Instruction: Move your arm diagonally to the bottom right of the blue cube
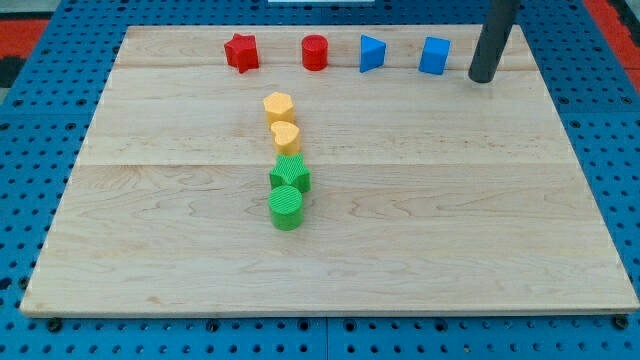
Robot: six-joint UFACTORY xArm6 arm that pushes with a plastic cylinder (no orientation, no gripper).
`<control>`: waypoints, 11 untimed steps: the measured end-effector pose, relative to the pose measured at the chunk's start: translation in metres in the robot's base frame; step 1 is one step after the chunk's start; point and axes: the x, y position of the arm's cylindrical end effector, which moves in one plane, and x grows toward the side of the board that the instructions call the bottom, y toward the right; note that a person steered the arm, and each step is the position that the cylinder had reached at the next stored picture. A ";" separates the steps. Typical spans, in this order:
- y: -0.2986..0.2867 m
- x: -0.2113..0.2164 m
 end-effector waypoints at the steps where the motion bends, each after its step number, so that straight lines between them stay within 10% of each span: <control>1: 0.000 0.000; 11: 0.000 0.035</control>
